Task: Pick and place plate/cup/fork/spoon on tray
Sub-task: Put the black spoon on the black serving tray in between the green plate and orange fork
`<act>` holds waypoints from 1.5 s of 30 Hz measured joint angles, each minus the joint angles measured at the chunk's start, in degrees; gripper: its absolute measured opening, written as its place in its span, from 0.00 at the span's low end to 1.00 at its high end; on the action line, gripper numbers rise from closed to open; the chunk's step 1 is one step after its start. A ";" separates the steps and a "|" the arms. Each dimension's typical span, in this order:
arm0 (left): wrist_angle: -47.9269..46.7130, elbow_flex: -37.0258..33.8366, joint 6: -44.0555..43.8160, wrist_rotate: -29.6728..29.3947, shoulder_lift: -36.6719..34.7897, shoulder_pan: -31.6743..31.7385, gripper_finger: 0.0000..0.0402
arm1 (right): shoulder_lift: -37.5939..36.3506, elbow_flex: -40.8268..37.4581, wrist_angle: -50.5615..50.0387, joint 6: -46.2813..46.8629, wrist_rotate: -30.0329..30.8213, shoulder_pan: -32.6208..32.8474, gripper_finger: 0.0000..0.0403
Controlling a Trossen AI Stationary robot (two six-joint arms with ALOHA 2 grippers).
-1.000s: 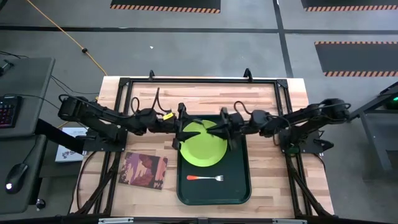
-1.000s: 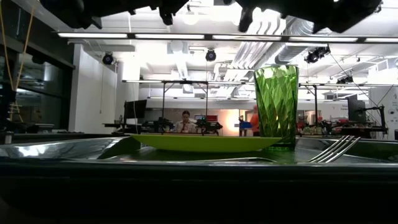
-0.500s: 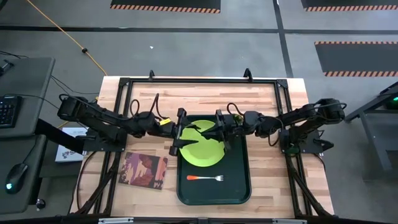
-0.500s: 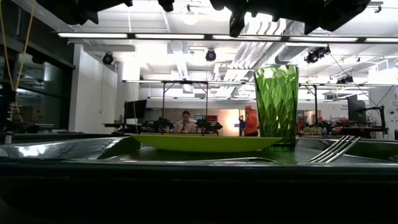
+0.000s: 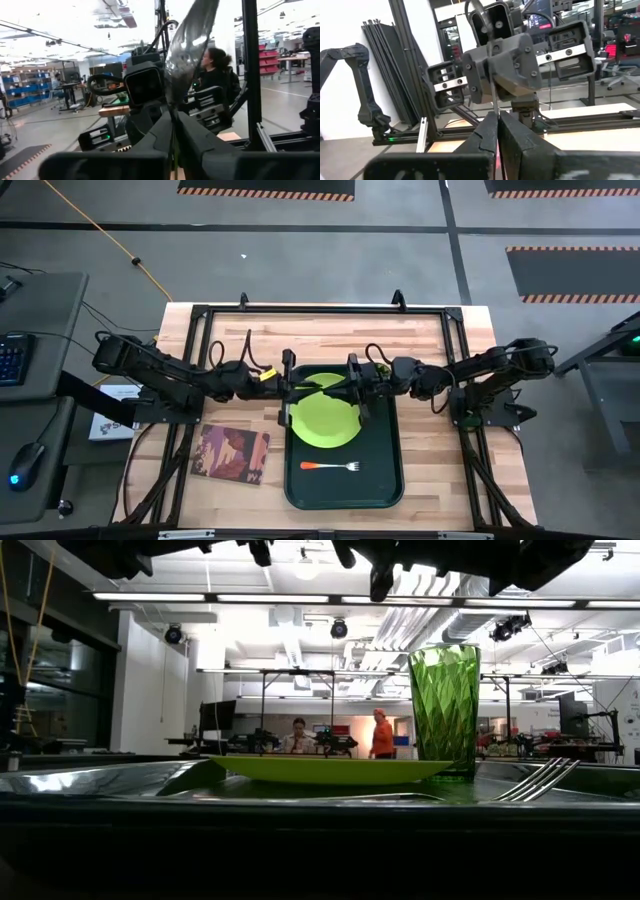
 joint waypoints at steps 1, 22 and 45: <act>-0.08 0.00 -0.16 0.00 -0.06 0.02 0.03 | 0.00 0.00 -0.09 0.05 0.06 0.00 0.00; -46.21 4.56 -14.69 -3.69 -14.06 -1.97 0.00 | -3.41 -0.13 -6.80 -3.47 9.48 0.78 0.43; -62.07 20.79 -15.99 -6.74 3.13 -2.09 0.00 | -4.50 4.24 -20.74 -14.19 22.37 5.88 0.49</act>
